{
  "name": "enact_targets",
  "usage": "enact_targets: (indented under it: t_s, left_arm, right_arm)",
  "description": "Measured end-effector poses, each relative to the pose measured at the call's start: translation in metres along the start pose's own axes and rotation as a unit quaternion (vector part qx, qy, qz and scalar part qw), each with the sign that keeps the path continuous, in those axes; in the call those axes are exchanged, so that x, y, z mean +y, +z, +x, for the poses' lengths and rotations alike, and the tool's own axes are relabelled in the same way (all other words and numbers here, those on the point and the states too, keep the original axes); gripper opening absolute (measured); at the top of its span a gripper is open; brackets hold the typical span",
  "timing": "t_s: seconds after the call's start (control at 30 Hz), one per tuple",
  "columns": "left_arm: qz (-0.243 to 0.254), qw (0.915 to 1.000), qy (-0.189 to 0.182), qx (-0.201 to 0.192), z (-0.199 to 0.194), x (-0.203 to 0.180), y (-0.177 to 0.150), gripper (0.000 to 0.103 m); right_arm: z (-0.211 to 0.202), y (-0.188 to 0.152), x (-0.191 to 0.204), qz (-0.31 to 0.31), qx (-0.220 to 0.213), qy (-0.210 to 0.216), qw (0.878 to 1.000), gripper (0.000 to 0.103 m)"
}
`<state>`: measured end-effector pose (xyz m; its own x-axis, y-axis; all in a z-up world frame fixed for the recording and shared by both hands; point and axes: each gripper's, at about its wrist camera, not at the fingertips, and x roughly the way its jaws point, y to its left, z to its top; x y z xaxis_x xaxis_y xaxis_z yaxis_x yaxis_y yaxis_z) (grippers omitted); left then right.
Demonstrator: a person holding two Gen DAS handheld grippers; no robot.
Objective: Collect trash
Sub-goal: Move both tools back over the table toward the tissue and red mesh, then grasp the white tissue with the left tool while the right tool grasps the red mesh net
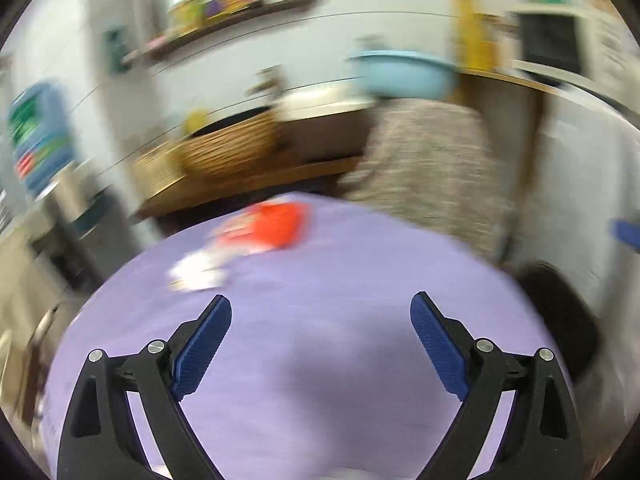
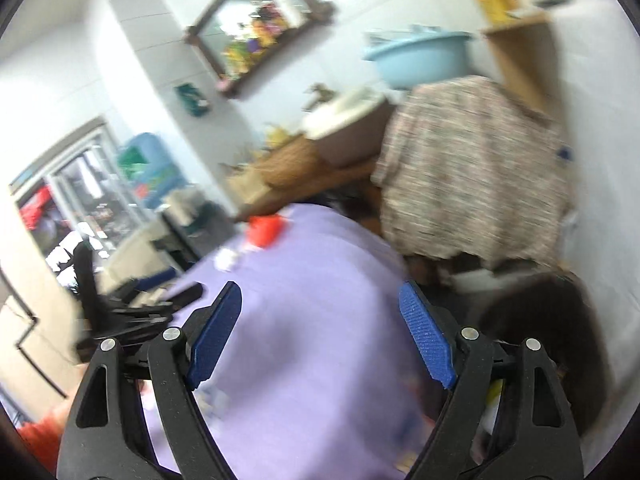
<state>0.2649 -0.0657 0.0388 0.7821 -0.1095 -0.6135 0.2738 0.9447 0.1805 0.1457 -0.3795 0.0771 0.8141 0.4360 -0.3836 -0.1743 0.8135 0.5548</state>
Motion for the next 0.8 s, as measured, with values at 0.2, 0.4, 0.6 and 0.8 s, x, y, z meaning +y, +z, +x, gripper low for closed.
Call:
enact_targets:
  t_s: [0.2, 0.4, 0.6, 0.8]
  left_arm:
    - [-0.048, 0.9943, 0.081, 0.049, 0.064, 0.081, 0.015, 0.089]
    - [-0.065, 0.9922, 0.063, 0.085, 0.110, 0.113, 0.018, 0.085]
    - [-0.065, 0.9909, 0.051, 0.107, 0.148, 0.110, 0.026, 0.085]
    - [-0.071, 0.9888, 0.035, 0.127, 0.172, 0.111, 0.022, 0.038]
  right_arm:
    - [0.065, 0.056, 0.055, -0.020, 0.027, 0.031, 0.999, 0.091]
    - [0.157, 0.082, 0.084, -0.038, 0.077, 0.017, 0.996, 0.091]
    - [0.244, 0.072, 0.109, -0.060, 0.123, -0.004, 0.991, 0.091]
    - [0.291, 0.057, 0.129, -0.100, 0.149, -0.016, 0.984, 0.091]
